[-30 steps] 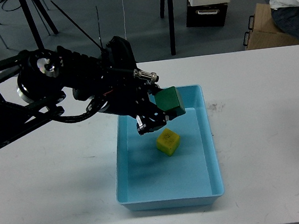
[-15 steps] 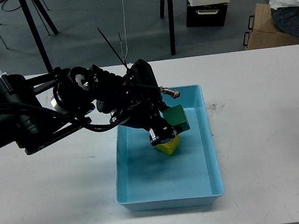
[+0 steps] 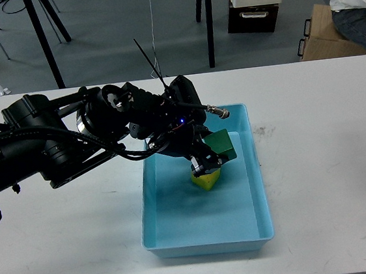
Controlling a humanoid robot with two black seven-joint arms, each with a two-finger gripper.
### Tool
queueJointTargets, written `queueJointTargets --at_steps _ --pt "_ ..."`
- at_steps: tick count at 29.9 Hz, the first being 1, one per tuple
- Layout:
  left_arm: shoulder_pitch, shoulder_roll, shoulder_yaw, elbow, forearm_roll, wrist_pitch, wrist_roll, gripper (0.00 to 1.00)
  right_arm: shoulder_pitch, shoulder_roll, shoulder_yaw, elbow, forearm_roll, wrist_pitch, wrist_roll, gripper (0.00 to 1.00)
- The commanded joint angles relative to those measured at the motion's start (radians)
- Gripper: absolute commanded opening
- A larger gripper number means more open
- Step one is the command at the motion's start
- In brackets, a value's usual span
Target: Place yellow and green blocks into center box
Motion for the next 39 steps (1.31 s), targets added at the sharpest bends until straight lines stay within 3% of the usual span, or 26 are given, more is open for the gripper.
queueJointTargets --at_steps 1,11,19,26,32,39 --pt "0.006 -0.016 0.0 0.001 0.001 0.0 0.0 0.47 0.0 0.0 -0.001 0.0 0.0 0.0 0.0 0.98" --pt "0.017 -0.022 -0.001 0.002 -0.004 0.0 0.0 0.71 0.002 0.0 -0.001 0.0 0.0 0.0 0.0 0.98" --pt "0.022 -0.018 -0.001 0.001 -0.012 0.0 0.0 0.83 0.002 0.0 -0.001 0.0 0.0 0.0 0.0 0.98" --pt "0.008 0.082 -0.024 -0.034 -0.111 0.0 0.0 0.99 0.003 0.0 -0.008 0.006 0.0 0.003 0.0 0.98" --pt "0.038 0.226 -0.251 -0.073 -0.453 0.0 0.0 0.99 0.048 0.0 -0.028 0.009 0.002 0.012 0.0 0.98" --pt "0.314 0.251 -0.659 -0.08 -0.714 0.0 0.0 0.99 0.139 0.055 -0.102 0.011 0.213 0.075 0.0 0.98"
